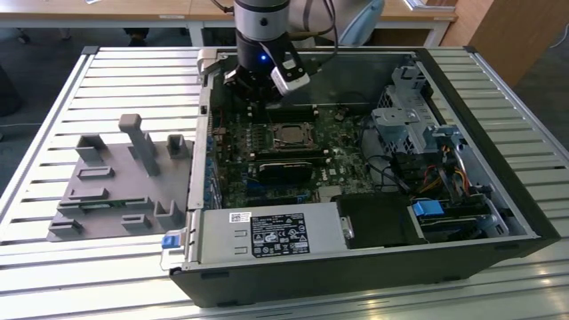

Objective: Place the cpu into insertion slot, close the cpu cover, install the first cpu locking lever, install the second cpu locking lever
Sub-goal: 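Install the first cpu locking lever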

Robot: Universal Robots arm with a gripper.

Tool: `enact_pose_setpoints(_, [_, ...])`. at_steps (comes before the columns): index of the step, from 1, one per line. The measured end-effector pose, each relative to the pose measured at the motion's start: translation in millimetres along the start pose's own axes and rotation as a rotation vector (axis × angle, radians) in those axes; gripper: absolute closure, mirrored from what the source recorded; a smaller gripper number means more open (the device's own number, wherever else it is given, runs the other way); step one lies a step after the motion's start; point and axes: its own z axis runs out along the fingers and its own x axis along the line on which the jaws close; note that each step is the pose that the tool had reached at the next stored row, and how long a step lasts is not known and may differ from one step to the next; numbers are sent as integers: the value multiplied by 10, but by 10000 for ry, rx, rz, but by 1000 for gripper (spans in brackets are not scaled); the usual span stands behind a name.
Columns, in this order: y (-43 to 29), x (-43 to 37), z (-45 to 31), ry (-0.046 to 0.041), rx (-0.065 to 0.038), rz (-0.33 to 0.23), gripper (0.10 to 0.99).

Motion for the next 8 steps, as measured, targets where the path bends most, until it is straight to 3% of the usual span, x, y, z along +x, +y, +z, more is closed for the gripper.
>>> enact_pose_setpoints(8, [92,19,30,-6,-2,100,973])
